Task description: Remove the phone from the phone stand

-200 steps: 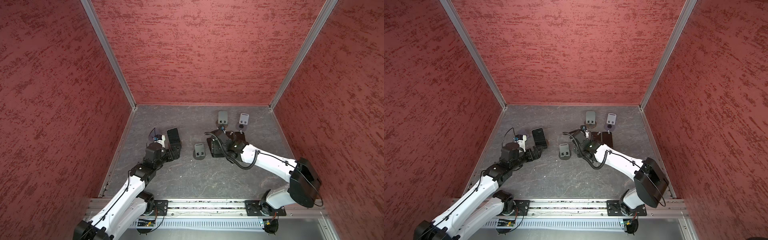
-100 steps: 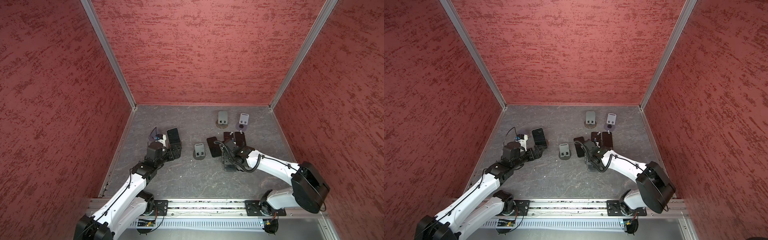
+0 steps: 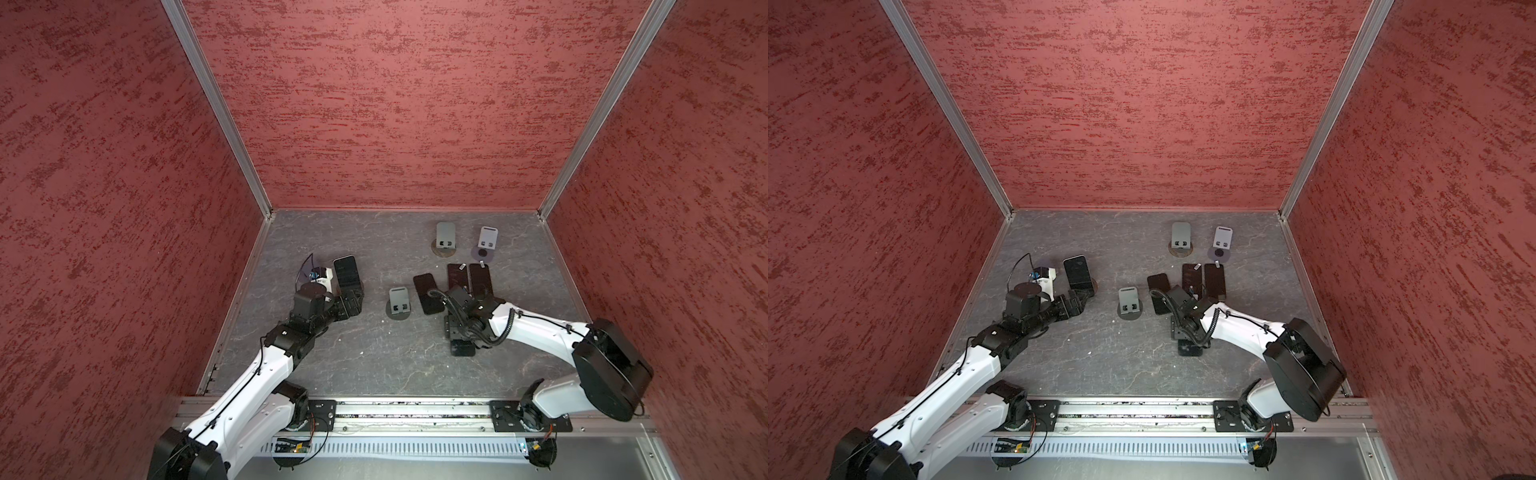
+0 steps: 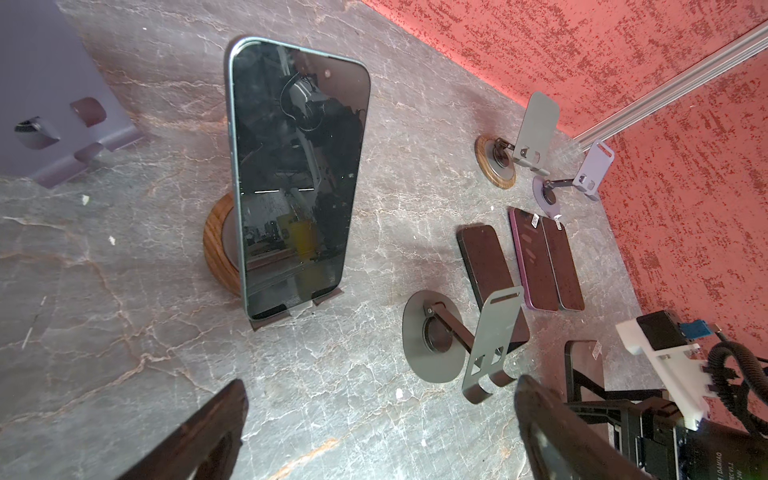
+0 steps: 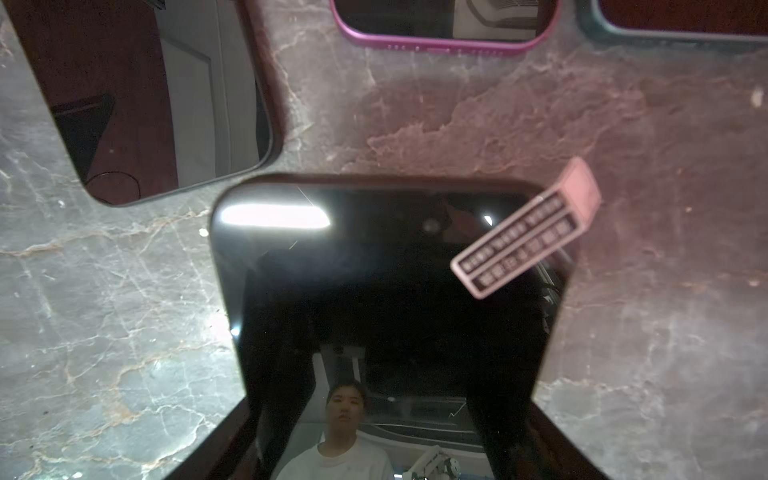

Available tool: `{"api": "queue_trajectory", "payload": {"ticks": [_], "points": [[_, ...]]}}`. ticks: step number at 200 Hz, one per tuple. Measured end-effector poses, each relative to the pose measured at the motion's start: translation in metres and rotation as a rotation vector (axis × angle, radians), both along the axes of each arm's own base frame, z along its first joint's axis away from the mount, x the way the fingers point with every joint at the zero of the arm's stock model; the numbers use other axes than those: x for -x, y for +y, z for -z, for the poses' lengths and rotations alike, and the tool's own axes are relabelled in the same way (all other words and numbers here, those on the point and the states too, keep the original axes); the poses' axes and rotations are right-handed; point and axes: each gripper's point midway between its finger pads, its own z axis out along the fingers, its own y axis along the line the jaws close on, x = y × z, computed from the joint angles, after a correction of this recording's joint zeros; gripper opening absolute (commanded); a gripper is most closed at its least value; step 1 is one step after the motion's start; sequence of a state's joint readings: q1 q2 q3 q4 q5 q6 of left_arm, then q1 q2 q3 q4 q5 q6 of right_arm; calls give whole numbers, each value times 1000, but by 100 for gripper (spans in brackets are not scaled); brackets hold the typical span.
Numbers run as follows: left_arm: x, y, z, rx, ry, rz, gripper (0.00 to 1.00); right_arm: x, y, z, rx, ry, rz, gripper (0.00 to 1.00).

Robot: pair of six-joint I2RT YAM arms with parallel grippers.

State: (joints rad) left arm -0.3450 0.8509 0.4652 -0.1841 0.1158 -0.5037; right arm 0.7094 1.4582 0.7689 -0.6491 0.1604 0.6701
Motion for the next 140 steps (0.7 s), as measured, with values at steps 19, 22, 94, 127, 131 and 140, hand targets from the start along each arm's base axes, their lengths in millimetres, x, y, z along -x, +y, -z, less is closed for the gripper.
{"api": "queue_trajectory", "payload": {"ticks": [19, 22, 94, 127, 131, 140], "points": [[-1, 0, -1, 2, -7, 0, 100, 2, -2, 7, 17, 22, 3, 67], [-1, 0, -2, 2, -7, 0, 100, 2, -2, 8, 20, 25, 3, 67], [-1, -1, 4, 3, 4, 4, 100, 4, -1, 12, 21, 43, 1, 70], [-1, -1, 5, 2, 7, 5, 100, 5, 2, 13, 6, 50, -3, 71], [-2, -1, 5, 2, 8, 5, 100, 5, 2, 13, 4, 51, -3, 71], [-2, -1, 6, 1, 10, 5, 100, 5, 3, 13, 0, 52, -4, 71]]}}
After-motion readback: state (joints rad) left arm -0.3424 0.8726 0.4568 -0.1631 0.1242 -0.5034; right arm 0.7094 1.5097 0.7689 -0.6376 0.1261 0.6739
